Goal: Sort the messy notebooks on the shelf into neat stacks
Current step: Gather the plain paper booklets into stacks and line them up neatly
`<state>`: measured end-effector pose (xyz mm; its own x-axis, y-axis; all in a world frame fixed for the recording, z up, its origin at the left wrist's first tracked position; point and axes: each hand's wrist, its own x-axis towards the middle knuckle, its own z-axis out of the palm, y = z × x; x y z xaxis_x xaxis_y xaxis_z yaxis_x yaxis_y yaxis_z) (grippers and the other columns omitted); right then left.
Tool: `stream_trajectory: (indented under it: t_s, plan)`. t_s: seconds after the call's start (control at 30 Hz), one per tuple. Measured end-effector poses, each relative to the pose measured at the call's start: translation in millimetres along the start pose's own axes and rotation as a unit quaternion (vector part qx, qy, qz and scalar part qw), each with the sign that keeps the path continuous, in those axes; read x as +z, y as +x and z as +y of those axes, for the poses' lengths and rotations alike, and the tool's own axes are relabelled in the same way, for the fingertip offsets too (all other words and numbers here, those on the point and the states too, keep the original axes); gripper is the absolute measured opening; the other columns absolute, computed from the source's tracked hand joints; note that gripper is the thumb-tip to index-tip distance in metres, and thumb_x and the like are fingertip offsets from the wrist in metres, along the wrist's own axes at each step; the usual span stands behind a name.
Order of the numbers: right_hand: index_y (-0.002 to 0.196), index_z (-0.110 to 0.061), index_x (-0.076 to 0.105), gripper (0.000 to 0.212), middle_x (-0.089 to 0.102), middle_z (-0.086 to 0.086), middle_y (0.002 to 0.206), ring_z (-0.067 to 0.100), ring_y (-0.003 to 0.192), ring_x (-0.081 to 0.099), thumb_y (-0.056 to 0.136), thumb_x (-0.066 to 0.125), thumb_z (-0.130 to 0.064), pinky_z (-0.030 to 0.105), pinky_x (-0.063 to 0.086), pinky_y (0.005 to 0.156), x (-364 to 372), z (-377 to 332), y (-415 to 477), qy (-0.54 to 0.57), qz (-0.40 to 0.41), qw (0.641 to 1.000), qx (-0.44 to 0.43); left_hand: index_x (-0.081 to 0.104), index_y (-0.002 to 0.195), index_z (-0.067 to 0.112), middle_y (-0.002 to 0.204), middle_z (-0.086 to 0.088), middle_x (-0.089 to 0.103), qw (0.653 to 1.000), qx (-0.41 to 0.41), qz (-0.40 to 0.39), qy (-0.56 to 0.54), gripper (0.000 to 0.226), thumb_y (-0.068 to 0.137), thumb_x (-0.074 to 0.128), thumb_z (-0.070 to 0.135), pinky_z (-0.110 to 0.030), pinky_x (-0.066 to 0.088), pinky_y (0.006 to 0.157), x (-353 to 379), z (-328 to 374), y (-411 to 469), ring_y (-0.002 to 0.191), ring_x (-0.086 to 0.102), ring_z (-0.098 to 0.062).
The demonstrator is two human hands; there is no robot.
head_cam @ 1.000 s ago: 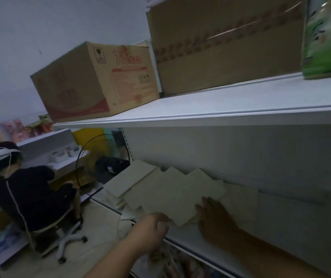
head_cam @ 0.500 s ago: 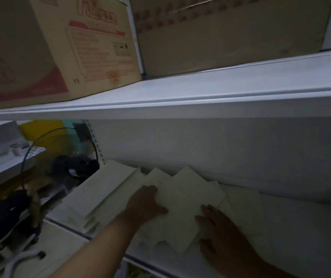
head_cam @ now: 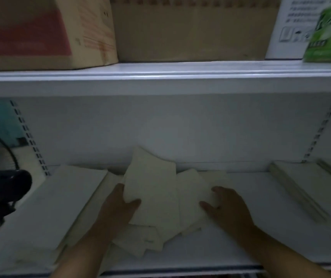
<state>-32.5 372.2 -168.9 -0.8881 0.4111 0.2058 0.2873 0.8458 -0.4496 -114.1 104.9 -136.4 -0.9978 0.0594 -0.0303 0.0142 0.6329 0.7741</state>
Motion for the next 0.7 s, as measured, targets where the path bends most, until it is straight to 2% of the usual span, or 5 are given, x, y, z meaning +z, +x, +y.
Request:
stream_trajectory:
  t_s: [0.2,0.33,0.43,0.57,0.7]
  plan:
    - [0.126,-0.012,0.05,0.054,0.056,0.009,0.122,0.023,0.105,0.055,0.078,0.074,-0.016,0.024,0.04,0.081,-16,-25,2,0.207,0.022,0.971,0.12,0.048,0.116,0.014,0.12,-0.009,0.06,0.999,0.032,-0.001,0.022,0.039,0.084,0.065,0.03,-0.032,0.044,0.08,-1,0,-8,0.108,0.059,-0.028]
    - [0.128,-0.004,0.05,0.053,0.058,0.017,0.115,0.029,0.096,0.059,0.079,0.069,0.004,0.038,0.052,0.083,-23,-46,-2,0.552,0.077,0.798,0.229,0.048,0.116,0.011,0.122,-0.012,0.06,0.999,0.042,0.0,0.026,0.041,0.084,0.066,0.029,-0.034,0.045,0.083,-4,-1,-7,0.111,0.058,-0.03]
    - [0.114,-0.004,0.063,0.035,0.066,0.02,0.11,0.032,0.095,0.064,0.08,0.071,-0.007,0.049,0.051,0.093,-27,-47,-7,0.483,0.037,0.839,0.248,0.048,0.116,0.011,0.121,-0.012,0.061,0.999,0.049,0.002,0.015,0.042,0.083,0.066,0.029,-0.034,0.046,0.085,-4,-3,-8,0.11,0.059,-0.03]
    - [0.105,-0.015,0.064,0.03,0.064,0.007,0.087,0.02,0.075,0.061,0.077,0.076,-0.02,0.029,0.049,0.072,-38,-50,-13,0.308,0.001,0.932,0.192,0.047,0.117,0.012,0.121,-0.012,0.06,0.999,0.048,0.005,0.015,0.042,0.084,0.065,0.03,-0.034,0.045,0.084,-4,-3,-8,0.11,0.059,-0.029]
    - [0.107,-0.015,0.059,0.035,0.063,0.007,0.073,0.017,0.055,0.056,0.078,0.075,-0.028,0.024,0.04,0.055,-39,-52,-14,0.363,-0.001,0.91,0.202,0.046,0.12,0.012,0.122,-0.012,0.059,0.999,0.033,0.018,0.012,0.043,0.085,0.065,0.03,-0.033,0.043,0.082,-2,0,-13,0.11,0.058,-0.03]
